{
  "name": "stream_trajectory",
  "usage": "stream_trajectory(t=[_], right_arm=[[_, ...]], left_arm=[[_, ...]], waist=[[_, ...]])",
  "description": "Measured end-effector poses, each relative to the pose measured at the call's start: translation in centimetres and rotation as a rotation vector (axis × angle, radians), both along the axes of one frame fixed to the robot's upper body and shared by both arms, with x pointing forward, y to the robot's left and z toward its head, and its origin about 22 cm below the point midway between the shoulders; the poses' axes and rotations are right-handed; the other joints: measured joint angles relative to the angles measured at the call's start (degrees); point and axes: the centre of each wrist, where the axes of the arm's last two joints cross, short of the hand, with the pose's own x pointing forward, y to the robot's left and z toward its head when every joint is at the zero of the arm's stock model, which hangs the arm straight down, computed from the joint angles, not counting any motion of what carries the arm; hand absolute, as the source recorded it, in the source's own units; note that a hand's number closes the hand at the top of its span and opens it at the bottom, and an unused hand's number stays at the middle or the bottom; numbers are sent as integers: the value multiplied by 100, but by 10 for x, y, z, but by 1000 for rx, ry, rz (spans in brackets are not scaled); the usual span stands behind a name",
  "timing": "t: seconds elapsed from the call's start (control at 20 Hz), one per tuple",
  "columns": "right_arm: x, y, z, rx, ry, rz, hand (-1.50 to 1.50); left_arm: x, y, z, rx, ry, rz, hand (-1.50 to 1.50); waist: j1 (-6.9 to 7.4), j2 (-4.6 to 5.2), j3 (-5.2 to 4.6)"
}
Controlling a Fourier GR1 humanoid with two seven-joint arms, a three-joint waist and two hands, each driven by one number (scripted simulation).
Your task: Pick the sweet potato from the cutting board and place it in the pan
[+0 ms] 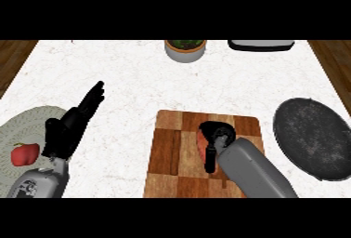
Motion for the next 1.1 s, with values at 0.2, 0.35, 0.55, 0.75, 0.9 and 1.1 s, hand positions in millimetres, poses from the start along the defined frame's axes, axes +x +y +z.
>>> stream_trajectory(t=[0.2, 0.35, 0.55, 0.75, 0.9, 1.1], right_arm=[[-32, -1, 8, 35, -133, 15, 150], [-64, 4, 17, 81, -310, 32, 150], [-110, 0, 29, 138, -528, 34, 150], [-152, -7, 52, 175, -765, 34, 150], [-177, -13, 73, 192, -954, 32, 150], [-215, -28, 96, 217, -1125, 2, 150]], left_arm=[[-4, 3, 0, -4, 6, 14, 0], [-7, 11, -3, -4, 21, 41, 0], [-11, 14, -6, -2, 31, 66, 0], [-13, 18, -8, 1, 33, 75, 0], [-13, 18, -7, -2, 30, 74, 0], [-12, 19, -4, -3, 27, 60, 0]], waist=[[-77, 0, 27], [-230, -46, 44], [-385, -81, 56], [-433, -88, 57], [-426, -76, 56], [-342, -25, 57]])
